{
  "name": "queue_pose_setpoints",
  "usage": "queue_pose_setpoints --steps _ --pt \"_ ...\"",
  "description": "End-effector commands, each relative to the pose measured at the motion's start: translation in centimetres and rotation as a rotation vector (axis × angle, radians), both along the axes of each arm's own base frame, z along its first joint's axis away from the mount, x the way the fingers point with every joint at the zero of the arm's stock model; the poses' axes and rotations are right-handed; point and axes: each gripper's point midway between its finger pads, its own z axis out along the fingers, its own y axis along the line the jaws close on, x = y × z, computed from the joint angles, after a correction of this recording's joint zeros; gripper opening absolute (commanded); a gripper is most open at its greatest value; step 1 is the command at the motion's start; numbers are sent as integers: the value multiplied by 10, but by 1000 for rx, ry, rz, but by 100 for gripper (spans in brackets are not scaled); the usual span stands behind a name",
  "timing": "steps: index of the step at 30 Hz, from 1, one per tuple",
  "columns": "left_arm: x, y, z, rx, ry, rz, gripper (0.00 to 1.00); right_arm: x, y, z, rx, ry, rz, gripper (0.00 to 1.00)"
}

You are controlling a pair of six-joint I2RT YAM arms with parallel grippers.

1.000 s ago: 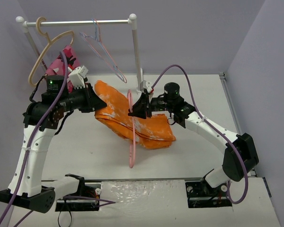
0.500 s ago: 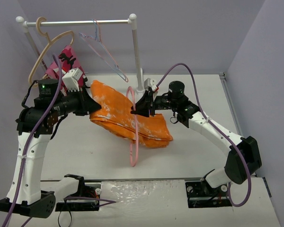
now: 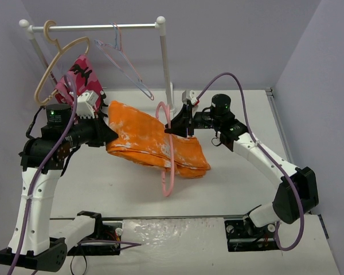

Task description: Place the trousers on the hanger

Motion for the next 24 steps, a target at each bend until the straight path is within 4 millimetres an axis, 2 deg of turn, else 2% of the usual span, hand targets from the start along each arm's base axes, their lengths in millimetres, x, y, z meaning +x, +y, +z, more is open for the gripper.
queue_pose_setpoints --steps 1,3,7,12,14,19,24 --pt "-2 15 3 57 -87 39 0 4 -19 85 106 -225 -40 0" --pt "-2 17 -18 69 -48 47 0 6 -23 94 108 -235 -50 0" --pt "-4 22 -57 78 4 70 0 6 -32 125 124 -258 -55 0" --pt "5 16 -79 15 1 82 0 -3 -36 170 153 -322 -50 0" --pt "8 9 -99 -31 30 82 0 -8 -38 190 177 -336 -47 0" --pt "26 -8 -112 -167 -26 80 0 -20 -38 229 225 -362 -23 0" --pt "39 -28 -117 -236 -64 55 0 -35 -31 256 271 -369 1 0"
